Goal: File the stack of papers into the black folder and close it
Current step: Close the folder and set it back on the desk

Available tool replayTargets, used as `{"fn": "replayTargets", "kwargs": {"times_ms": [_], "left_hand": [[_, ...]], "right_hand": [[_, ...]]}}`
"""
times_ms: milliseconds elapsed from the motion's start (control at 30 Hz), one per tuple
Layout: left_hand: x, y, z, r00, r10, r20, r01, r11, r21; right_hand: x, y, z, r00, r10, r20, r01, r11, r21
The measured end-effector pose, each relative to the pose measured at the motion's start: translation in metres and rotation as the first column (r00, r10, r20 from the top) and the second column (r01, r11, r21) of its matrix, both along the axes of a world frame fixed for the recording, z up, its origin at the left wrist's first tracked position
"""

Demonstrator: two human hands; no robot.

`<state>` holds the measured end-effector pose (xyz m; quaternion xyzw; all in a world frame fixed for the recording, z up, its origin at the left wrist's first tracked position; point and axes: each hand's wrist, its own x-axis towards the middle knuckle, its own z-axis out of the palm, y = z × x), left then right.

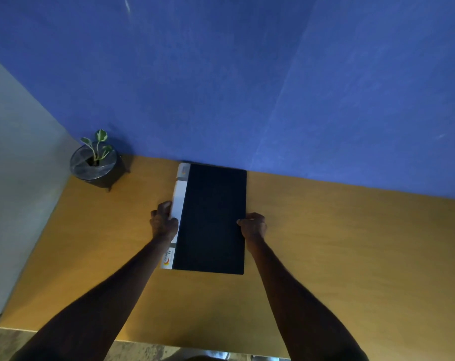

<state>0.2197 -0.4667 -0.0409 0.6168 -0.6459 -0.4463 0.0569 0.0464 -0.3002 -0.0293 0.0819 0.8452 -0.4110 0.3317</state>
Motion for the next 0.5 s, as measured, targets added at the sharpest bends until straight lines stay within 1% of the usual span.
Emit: {"fn": "replayTargets", "kwargs": {"times_ms": [267, 500], "left_hand": [[-0.0018, -0.0030, 0.0010, 0.997, -0.077, 0.029, 0.079, 0.994, -0.069], [0.0004, -0.0042, 0.0009, 0.995, -0.104, 0.001, 0.103, 0.991, -0.081]], "right_hand": [[-0.0010, -0.0029, 0.0000, 1.000, 0.011, -0.022, -0.011, 1.000, 0.021], [-0.0016, -0.0035, 0.0005, 0.998, 0.042, -0.041, -0.039, 0.997, 0.065]]}}
